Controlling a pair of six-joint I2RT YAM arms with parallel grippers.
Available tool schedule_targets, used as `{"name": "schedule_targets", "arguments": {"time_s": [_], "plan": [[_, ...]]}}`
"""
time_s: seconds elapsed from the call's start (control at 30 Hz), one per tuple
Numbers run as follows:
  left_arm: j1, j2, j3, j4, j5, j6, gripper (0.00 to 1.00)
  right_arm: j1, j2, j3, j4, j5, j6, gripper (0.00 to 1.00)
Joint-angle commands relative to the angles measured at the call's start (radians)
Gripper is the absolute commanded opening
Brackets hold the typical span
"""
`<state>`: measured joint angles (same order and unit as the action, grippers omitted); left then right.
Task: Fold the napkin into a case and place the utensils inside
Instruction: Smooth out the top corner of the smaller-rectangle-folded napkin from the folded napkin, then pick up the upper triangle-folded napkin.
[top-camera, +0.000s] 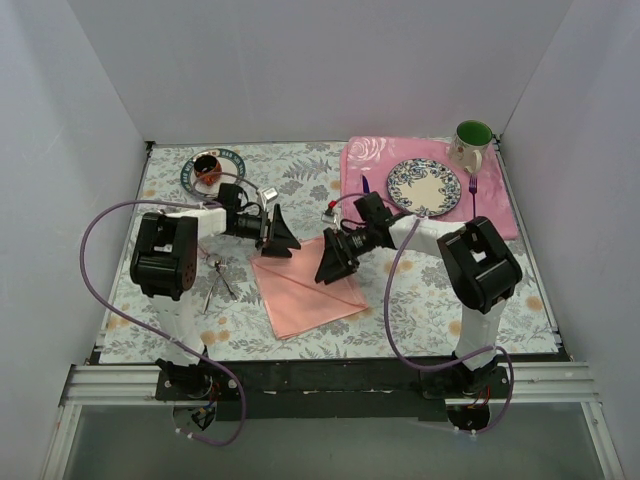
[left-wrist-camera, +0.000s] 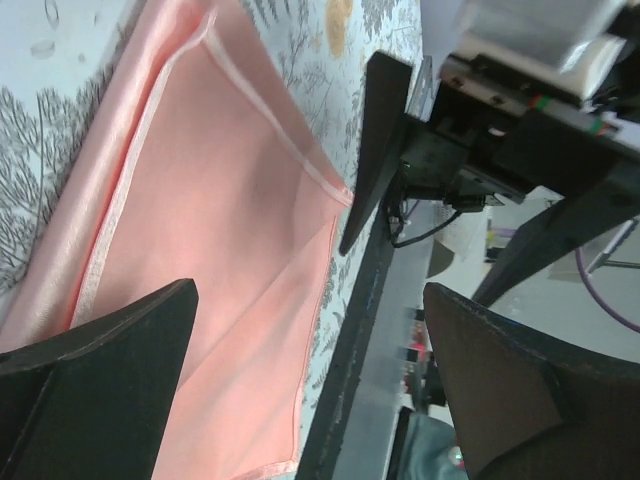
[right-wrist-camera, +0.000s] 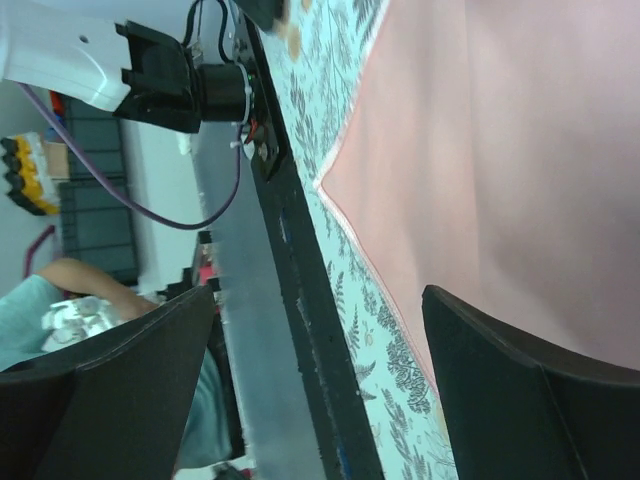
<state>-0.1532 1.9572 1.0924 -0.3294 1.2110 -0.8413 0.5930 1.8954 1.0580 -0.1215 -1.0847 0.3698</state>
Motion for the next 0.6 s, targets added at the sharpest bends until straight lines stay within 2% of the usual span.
{"name": "schedule_targets", "arguments": {"time_s": [0.0,0.03,0.13,0.17,0.23,0.27,0.33,0.37,0.43,0.5,0.57], "plan": [[0.003,-0.090,0.148,-0.193,-0.040,0.163,0.96,-0.032,-0.061,0.146,-0.190,0.011,-0.170,0.92],[0.007,-0.101,0.162,-0.212,-0.080,0.191,0.97,-0.035,-0.038,0.169,-0.257,0.032,-0.240,0.89],[0.033,-0.141,0.176,-0.226,-0.122,0.183,0.95,-0.045,0.025,0.237,-0.309,0.098,-0.307,0.74],[0.041,-0.158,0.173,-0.224,-0.136,0.177,0.94,-0.047,0.036,0.244,-0.310,0.121,-0.315,0.63],[0.050,-0.170,0.166,-0.243,-0.168,0.189,0.93,-0.047,0.056,0.238,-0.305,0.134,-0.331,0.53],[0.052,-0.176,0.164,-0.255,-0.194,0.197,0.91,-0.048,0.062,0.234,-0.300,0.146,-0.333,0.44],[0.058,-0.199,0.144,-0.267,-0.221,0.202,0.89,-0.052,0.071,0.218,-0.293,0.147,-0.336,0.35],[0.063,-0.208,0.133,-0.267,-0.241,0.199,0.86,-0.053,0.073,0.212,-0.284,0.158,-0.336,0.26],[0.079,-0.227,0.110,-0.260,-0.255,0.191,0.82,-0.053,0.080,0.189,-0.277,0.167,-0.335,0.16],[0.090,-0.227,0.104,-0.270,-0.275,0.189,0.75,-0.053,0.085,0.157,-0.268,0.172,-0.325,0.16],[0.107,-0.219,0.109,-0.290,-0.284,0.194,0.71,-0.055,0.085,0.128,-0.250,0.175,-0.304,0.15]]}}
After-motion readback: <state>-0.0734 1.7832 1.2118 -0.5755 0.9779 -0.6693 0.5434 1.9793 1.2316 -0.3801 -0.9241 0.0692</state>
